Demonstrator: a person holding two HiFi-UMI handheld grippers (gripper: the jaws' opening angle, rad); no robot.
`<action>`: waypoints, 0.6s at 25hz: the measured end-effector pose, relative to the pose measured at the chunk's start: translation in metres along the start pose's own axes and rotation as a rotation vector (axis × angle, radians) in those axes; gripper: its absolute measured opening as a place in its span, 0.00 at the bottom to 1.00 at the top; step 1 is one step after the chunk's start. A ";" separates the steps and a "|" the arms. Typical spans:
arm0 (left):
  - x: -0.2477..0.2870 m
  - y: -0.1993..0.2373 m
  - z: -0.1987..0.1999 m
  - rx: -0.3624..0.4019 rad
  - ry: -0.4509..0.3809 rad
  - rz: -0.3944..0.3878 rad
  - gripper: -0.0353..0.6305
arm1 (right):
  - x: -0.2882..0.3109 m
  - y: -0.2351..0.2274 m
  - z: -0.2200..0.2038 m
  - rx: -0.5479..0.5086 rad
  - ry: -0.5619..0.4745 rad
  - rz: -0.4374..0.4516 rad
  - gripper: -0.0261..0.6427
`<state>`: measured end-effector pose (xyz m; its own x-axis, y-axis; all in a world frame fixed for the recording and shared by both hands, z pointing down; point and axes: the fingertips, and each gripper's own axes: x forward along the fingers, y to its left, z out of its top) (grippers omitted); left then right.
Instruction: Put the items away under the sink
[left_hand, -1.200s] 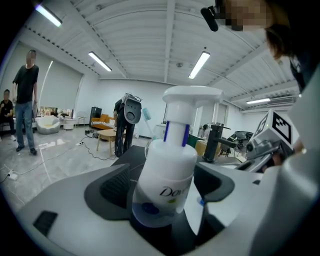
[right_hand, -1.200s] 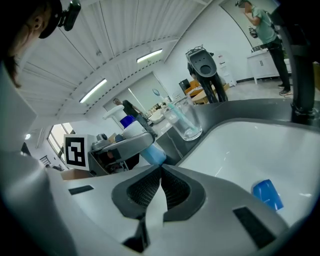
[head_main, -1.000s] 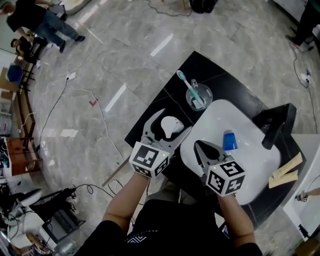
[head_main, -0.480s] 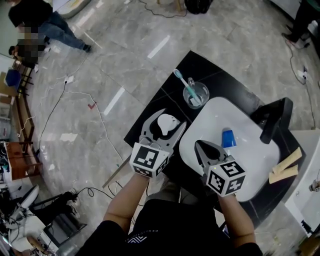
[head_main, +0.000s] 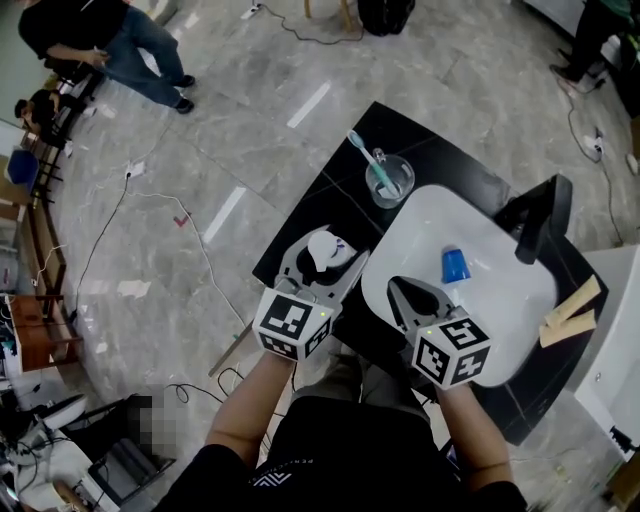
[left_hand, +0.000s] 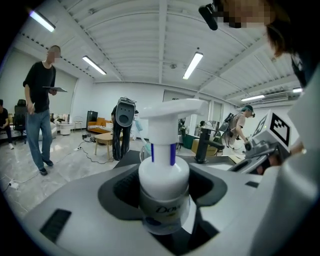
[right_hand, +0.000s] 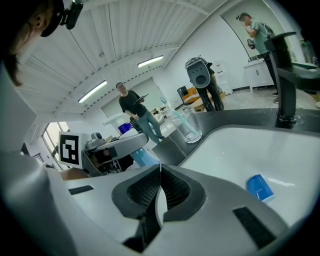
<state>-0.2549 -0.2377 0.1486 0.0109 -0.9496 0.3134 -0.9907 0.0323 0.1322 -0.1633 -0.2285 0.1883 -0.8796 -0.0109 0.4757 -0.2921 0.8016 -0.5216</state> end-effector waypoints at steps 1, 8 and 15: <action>-0.004 -0.003 0.001 0.004 0.001 -0.011 0.44 | -0.001 0.003 -0.002 0.001 -0.003 -0.003 0.09; -0.032 -0.026 -0.007 0.013 0.023 -0.086 0.44 | -0.018 0.019 -0.010 -0.006 -0.051 -0.048 0.09; -0.065 -0.054 -0.021 0.031 0.041 -0.182 0.44 | -0.046 0.038 -0.028 -0.001 -0.109 -0.129 0.09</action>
<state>-0.1992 -0.1714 0.1412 0.1948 -0.9254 0.3251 -0.9756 -0.1486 0.1614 -0.1234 -0.1812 0.1664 -0.8704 -0.1791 0.4587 -0.4051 0.7899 -0.4603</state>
